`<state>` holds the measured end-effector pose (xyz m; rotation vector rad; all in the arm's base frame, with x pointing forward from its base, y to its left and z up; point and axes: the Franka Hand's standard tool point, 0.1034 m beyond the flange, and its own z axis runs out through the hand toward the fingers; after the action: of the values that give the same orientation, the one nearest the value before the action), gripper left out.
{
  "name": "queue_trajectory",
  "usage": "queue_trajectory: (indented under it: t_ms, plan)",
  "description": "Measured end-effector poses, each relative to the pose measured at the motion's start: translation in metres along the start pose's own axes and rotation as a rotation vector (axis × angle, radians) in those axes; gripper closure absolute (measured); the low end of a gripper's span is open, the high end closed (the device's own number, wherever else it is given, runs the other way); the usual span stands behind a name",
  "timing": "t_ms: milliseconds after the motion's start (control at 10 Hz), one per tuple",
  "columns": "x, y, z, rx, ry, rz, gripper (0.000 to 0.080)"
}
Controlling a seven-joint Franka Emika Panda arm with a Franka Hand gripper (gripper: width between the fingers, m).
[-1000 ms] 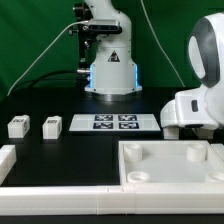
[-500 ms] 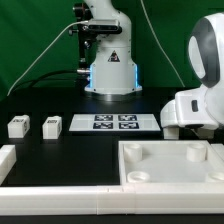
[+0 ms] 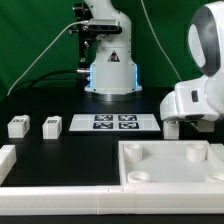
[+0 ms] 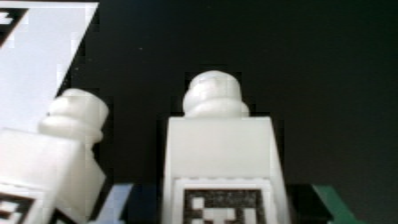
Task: Assemble one leg
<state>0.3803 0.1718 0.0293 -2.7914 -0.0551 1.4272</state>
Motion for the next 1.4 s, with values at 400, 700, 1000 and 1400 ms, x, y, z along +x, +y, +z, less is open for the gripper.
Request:
queue_trajectory:
  t_ms: [400, 700, 1000, 1400]
  plan:
    - [-0.025, 0.011, -0.025, 0.002, 0.03, 0.002, 0.0509]
    - [-0.02, 0.01, -0.029, 0.009, 0.079, 0.002, 0.0509]
    - [-0.01, 0.006, -0.038, 0.03, 0.354, 0.002, 0.0509]
    - [-0.01, 0.022, -0.052, 0.036, 0.621, -0.038, 0.0508]
